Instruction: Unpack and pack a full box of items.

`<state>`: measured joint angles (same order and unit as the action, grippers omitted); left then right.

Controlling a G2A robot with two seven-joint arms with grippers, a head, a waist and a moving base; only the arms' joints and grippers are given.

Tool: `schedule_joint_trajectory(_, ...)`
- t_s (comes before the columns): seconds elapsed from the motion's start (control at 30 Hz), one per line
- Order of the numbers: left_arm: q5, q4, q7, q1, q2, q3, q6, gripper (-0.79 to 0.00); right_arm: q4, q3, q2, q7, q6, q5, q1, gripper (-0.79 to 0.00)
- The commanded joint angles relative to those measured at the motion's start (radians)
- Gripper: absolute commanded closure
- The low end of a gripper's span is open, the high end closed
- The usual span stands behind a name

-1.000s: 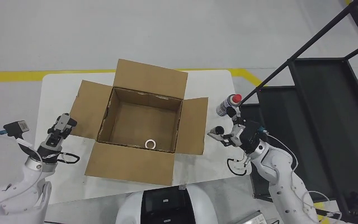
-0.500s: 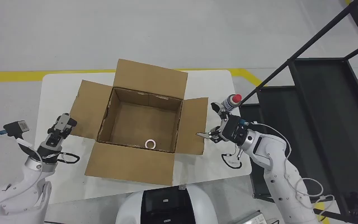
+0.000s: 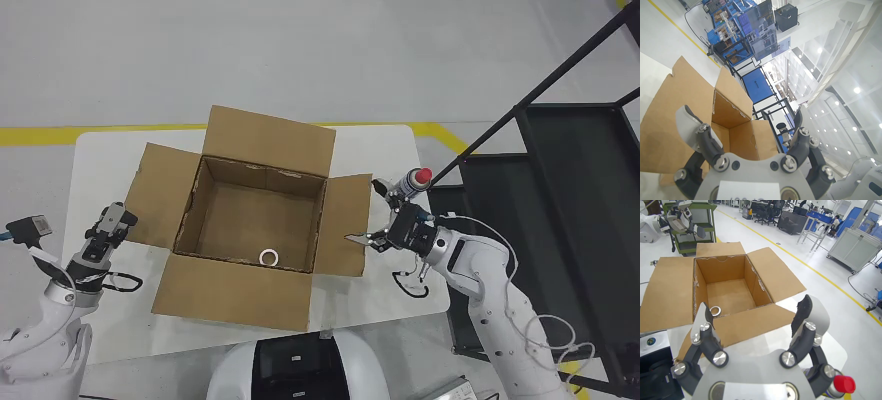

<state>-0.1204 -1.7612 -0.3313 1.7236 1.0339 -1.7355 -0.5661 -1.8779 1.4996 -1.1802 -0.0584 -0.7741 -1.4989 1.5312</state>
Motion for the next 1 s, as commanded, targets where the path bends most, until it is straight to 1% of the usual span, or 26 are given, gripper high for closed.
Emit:
schedule_joint_trajectory(0.0,0.0,0.0,0.0,0.0,0.0,0.0,0.0,-0.785,-0.026,-0.043,-0.003,0.123,0.021,-0.005,-0.042,-0.785)
schedule_joint_trajectory(0.17,0.0,0.0,0.0,0.0,0.0,0.0,0.0,-0.785,-0.073,-0.139,-0.01,0.363,0.054,-0.001,-0.122,-0.785)
schedule_joint_trajectory(0.27,0.0,0.0,0.0,0.0,0.0,0.0,0.0,-0.785,-0.066,-0.194,-0.017,0.464,0.079,0.048,-0.153,-0.785)
schedule_joint_trajectory(0.87,0.0,0.0,0.0,0.0,0.0,0.0,0.0,-0.785,-0.066,-0.194,-0.017,0.464,0.079,0.048,-0.153,-0.785)
schedule_joint_trajectory(0.9,0.0,0.0,0.0,0.0,0.0,0.0,0.0,-0.785,-0.07,-0.196,-0.017,0.468,0.081,0.041,-0.154,-0.785)
schedule_joint_trajectory(0.97,0.0,0.0,0.0,0.0,0.0,0.0,0.0,-0.785,-0.093,-0.226,-0.017,0.519,0.074,0.019,-0.178,-0.785)
